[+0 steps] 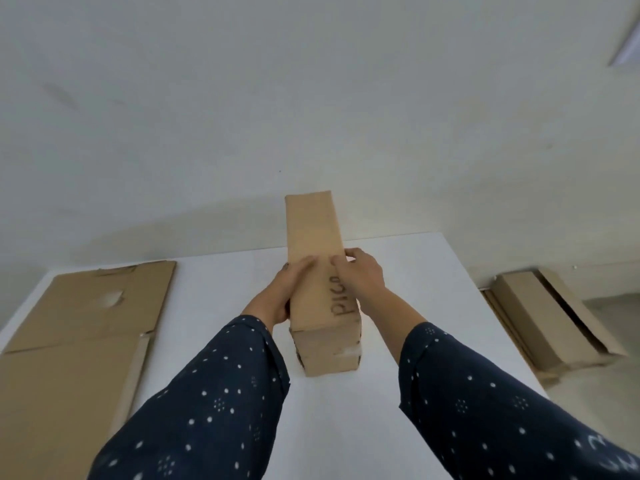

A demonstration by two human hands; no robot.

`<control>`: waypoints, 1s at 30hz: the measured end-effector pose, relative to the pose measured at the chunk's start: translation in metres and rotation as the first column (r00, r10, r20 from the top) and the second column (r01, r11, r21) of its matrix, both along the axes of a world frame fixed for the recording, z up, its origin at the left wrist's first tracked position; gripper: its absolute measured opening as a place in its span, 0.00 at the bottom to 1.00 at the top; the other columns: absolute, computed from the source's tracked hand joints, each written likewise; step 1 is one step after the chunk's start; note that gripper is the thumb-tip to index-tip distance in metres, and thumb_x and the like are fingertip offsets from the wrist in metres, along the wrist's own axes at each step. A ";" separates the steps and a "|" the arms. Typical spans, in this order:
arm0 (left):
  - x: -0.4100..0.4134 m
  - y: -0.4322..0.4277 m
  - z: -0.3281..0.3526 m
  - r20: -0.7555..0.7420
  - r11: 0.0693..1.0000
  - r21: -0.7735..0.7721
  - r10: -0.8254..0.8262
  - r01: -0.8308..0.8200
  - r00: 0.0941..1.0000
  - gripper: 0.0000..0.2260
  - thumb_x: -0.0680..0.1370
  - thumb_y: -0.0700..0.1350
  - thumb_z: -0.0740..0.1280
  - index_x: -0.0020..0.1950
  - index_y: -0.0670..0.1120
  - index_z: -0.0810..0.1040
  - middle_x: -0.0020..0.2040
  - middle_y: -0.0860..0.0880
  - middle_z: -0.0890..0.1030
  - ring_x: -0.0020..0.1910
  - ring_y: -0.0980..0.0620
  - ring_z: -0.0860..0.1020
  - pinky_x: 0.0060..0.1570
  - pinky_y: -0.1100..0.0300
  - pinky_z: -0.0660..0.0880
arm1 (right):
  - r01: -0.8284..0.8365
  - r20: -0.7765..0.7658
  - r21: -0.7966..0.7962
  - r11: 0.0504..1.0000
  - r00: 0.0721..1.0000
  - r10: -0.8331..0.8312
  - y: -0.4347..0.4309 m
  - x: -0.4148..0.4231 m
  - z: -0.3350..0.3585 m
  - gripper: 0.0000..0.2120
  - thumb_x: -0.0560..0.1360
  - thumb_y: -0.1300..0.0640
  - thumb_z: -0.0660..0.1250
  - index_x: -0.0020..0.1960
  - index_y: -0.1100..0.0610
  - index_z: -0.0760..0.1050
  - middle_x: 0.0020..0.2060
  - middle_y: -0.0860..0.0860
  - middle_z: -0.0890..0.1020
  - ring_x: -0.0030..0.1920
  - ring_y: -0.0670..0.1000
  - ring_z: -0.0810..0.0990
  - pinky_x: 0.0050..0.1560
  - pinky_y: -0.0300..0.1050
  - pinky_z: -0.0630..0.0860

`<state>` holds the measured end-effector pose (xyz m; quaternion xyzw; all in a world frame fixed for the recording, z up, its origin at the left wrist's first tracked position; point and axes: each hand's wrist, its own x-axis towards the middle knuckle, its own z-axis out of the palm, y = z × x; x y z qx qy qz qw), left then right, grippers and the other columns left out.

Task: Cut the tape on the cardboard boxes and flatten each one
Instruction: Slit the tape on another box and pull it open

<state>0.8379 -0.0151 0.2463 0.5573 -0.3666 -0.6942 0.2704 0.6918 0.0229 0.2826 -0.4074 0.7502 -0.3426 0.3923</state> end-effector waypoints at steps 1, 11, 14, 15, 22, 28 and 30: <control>0.013 -0.002 -0.001 -0.008 1.000 -0.017 0.010 -0.010 1.000 0.27 0.77 0.64 0.67 0.70 0.48 0.74 0.58 0.46 0.84 0.58 0.42 0.82 0.58 0.45 0.79 | 0.008 0.030 -0.033 0.999 1.000 -0.007 0.002 0.010 -0.002 0.22 0.77 0.46 0.61 0.69 0.48 0.71 0.62 0.51 0.76 0.59 0.53 0.77 0.60 0.53 0.76; 0.109 -0.007 0.001 0.403 0.990 -0.141 0.053 0.004 0.914 0.19 0.84 0.54 0.55 0.76 0.63 0.59 0.64 0.46 0.77 0.58 0.43 0.78 0.56 0.41 0.78 | -0.230 -0.172 -0.051 0.972 0.961 0.218 0.018 0.117 -0.033 0.19 0.80 0.37 0.53 0.70 0.29 0.63 0.72 0.43 0.64 0.73 0.54 0.60 0.72 0.65 0.55; 0.113 0.000 -0.010 0.379 0.999 0.025 -0.032 0.024 0.925 0.36 0.74 0.73 0.61 0.77 0.60 0.55 0.69 0.45 0.72 0.64 0.39 0.73 0.59 0.38 0.73 | -0.356 -0.320 -0.013 0.935 0.887 0.333 0.015 0.129 -0.047 0.19 0.81 0.42 0.53 0.72 0.33 0.64 0.72 0.42 0.64 0.75 0.53 0.57 0.72 0.68 0.51; 0.113 0.003 -0.016 0.360 0.998 0.064 -0.039 0.017 0.932 0.37 0.73 0.73 0.63 0.76 0.59 0.56 0.69 0.45 0.72 0.64 0.38 0.73 0.60 0.37 0.73 | -0.386 -0.341 0.001 0.923 0.867 0.363 0.014 0.130 -0.053 0.20 0.81 0.46 0.54 0.72 0.36 0.64 0.72 0.43 0.64 0.74 0.53 0.58 0.71 0.66 0.54; 0.107 0.026 -0.068 0.179 0.971 0.158 0.149 -0.178 0.972 0.26 0.75 0.65 0.64 0.68 0.56 0.67 0.59 0.50 0.77 0.57 0.45 0.76 0.58 0.46 0.75 | -0.327 -0.368 0.009 0.945 0.878 0.307 0.014 0.099 -0.089 0.20 0.78 0.56 0.61 0.69 0.47 0.69 0.69 0.49 0.67 0.70 0.53 0.65 0.71 0.54 0.61; 0.091 0.023 -0.091 0.326 0.919 -0.055 0.387 -0.391 0.863 0.26 0.78 0.51 0.64 0.75 0.47 0.65 0.62 0.48 0.77 0.58 0.45 0.76 0.59 0.48 0.75 | -0.379 -0.216 -0.051 0.924 0.908 0.360 0.009 0.070 -0.097 0.16 0.78 0.60 0.62 0.64 0.50 0.75 0.63 0.48 0.74 0.57 0.49 0.76 0.54 0.43 0.76; 0.084 0.016 -0.088 0.471 0.926 -0.235 0.375 -0.296 0.798 0.27 0.78 0.47 0.62 0.77 0.49 0.59 0.67 0.47 0.73 0.60 0.43 0.75 0.60 0.47 0.73 | -0.283 -0.254 -0.129 0.950 0.936 0.245 0.008 0.051 -0.099 0.14 0.79 0.61 0.61 0.61 0.49 0.75 0.58 0.47 0.77 0.52 0.47 0.78 0.50 0.43 0.78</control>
